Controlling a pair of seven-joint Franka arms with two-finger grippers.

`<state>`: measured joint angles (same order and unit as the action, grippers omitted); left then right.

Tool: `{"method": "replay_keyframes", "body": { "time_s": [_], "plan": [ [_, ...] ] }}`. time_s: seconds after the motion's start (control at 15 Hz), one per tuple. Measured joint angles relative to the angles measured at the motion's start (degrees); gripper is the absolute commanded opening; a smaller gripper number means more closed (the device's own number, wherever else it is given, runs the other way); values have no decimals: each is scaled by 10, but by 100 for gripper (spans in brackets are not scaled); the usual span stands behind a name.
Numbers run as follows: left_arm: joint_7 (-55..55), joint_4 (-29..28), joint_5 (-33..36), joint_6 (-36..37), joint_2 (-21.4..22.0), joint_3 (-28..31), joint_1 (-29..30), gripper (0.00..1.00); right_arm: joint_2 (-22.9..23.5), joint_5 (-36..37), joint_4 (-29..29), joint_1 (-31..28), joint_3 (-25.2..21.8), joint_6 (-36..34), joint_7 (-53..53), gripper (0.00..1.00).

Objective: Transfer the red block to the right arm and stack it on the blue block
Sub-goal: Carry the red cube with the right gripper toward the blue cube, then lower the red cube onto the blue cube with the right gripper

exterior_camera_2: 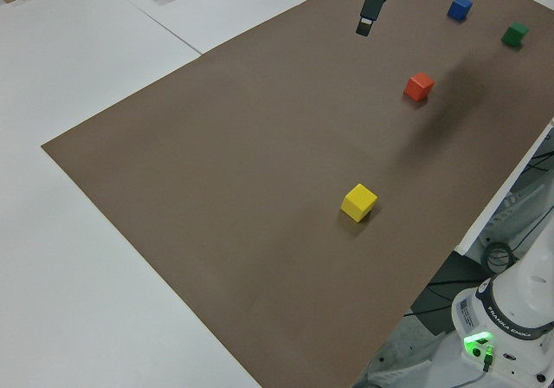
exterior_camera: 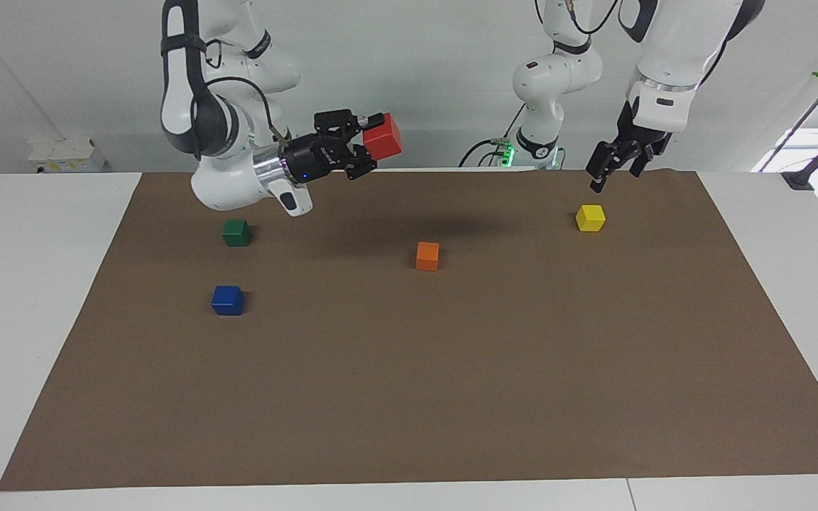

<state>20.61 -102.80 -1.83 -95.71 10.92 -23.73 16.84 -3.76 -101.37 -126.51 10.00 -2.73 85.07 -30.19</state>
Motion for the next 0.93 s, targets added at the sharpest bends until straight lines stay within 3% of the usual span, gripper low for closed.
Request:
{"method": "replay_keyframes", "body": {
  "time_s": [0.4, 0.73, 0.93],
  "plan": [
    [-61, 20, 15, 54, -17, 7, 0, 100, -56, 309, 76, -55, -3, 15, 106, 0],
    [-77, 18, 15, 37, -19, 3, -3, 100, -72, 560, 139, -57, -2, 16, 151, 0],
    [-83, 24, 15, 29, -50, 71, -73, 100, -72, 718, 182, -56, 1, 23, 192, 0]
  ]
}}
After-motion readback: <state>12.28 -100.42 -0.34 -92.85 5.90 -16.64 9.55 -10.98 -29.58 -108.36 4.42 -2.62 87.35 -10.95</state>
